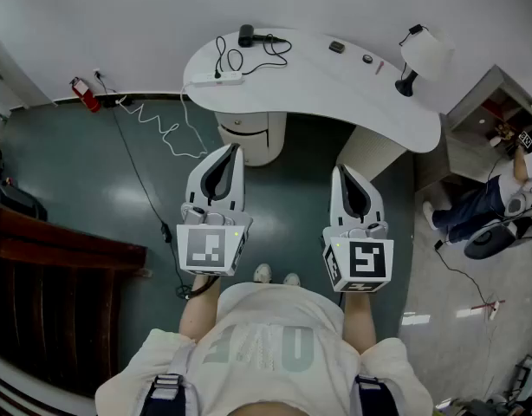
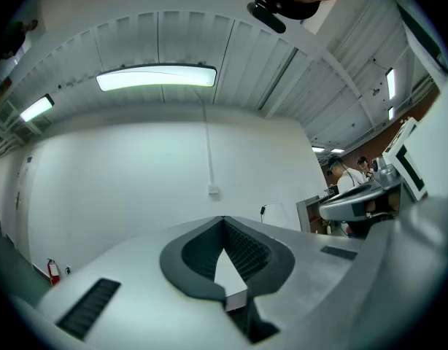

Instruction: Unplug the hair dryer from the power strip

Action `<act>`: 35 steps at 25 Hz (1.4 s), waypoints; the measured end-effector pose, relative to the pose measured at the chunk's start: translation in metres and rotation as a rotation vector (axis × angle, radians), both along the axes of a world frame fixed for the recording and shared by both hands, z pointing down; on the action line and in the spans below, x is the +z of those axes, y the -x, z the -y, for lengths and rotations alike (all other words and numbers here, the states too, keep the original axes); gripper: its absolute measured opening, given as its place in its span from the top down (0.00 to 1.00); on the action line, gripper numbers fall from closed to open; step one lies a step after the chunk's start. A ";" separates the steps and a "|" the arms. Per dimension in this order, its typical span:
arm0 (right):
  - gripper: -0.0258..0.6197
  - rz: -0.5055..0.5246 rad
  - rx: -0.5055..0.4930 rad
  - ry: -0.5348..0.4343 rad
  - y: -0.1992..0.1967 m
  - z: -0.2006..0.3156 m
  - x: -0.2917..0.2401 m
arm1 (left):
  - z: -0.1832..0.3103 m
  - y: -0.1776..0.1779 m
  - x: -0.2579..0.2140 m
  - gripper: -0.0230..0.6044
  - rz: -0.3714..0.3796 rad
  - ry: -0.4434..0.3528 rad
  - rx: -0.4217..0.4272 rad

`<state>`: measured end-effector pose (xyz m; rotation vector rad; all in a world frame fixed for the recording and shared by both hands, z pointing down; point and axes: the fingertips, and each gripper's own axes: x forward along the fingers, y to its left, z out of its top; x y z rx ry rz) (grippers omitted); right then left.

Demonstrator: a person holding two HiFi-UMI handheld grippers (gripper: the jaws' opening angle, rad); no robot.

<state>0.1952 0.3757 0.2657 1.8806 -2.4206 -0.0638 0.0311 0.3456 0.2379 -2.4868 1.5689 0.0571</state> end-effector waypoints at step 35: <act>0.96 0.064 -0.026 -0.013 0.039 0.092 0.021 | 0.099 0.033 0.029 0.96 0.029 0.024 0.052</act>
